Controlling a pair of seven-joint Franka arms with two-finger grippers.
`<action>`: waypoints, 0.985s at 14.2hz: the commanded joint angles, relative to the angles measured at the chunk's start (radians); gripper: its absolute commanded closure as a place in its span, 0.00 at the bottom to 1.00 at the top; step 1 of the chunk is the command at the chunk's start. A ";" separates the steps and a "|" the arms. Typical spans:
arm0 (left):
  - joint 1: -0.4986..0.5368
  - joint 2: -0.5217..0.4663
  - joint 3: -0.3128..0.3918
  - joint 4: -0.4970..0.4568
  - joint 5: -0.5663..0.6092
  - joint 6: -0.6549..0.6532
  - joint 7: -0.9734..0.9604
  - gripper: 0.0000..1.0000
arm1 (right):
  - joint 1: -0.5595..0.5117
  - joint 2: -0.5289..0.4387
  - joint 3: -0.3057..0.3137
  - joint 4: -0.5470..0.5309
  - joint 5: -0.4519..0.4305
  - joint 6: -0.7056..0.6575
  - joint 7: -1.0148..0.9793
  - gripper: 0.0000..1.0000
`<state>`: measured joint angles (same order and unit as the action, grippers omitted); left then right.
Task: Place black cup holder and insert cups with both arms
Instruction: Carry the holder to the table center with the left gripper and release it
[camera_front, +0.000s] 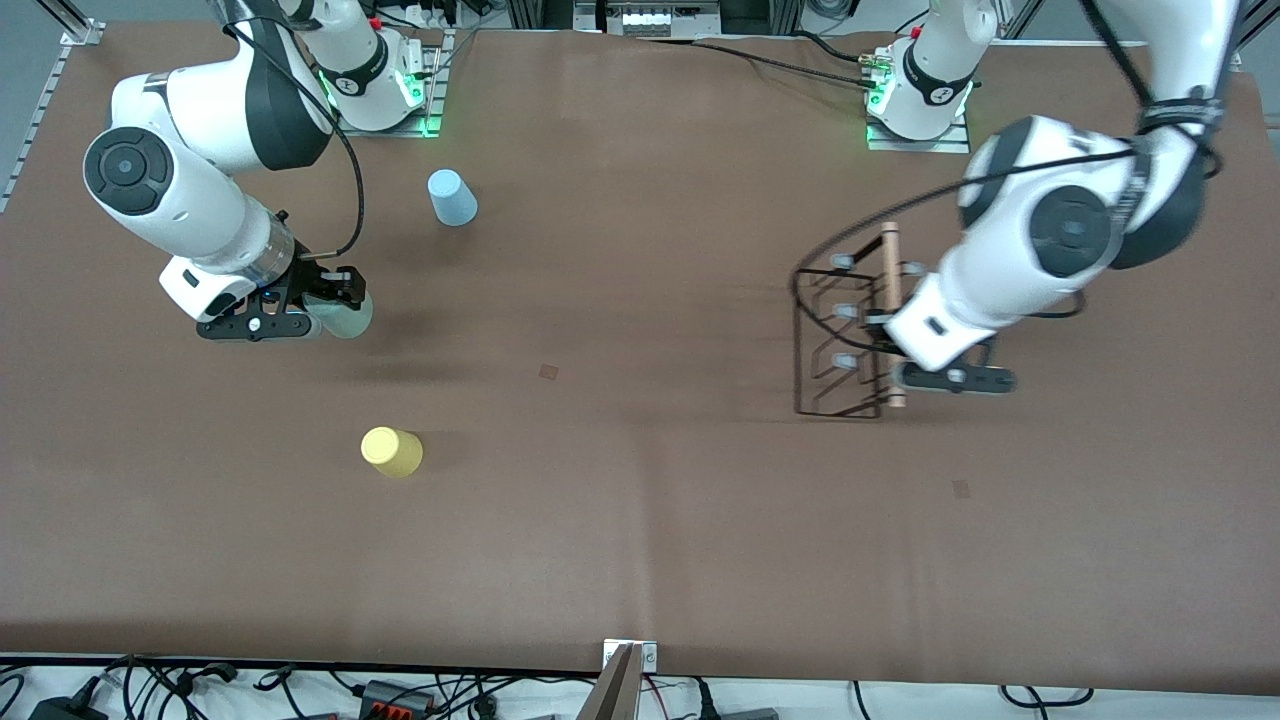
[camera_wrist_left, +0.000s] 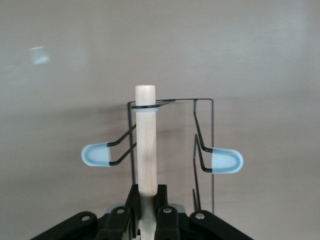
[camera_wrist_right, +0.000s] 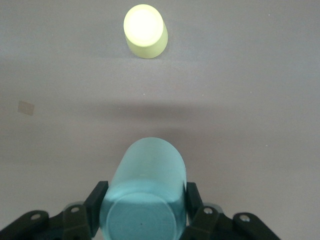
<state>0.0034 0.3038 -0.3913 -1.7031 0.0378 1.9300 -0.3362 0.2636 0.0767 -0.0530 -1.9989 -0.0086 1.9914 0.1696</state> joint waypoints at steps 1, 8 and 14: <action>-0.091 0.050 -0.001 0.049 -0.001 0.091 -0.119 0.99 | -0.011 0.005 0.008 0.014 -0.010 -0.014 -0.012 0.85; -0.298 0.176 0.002 0.077 -0.002 0.354 -0.351 0.99 | -0.018 0.008 0.008 0.006 -0.010 -0.014 -0.012 0.84; -0.390 0.227 0.006 0.148 -0.001 0.359 -0.480 0.99 | -0.020 0.006 0.008 0.002 -0.010 -0.019 -0.009 0.84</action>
<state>-0.3572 0.5142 -0.3945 -1.6086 0.0379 2.3002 -0.7841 0.2529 0.0855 -0.0529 -1.9999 -0.0086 1.9891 0.1696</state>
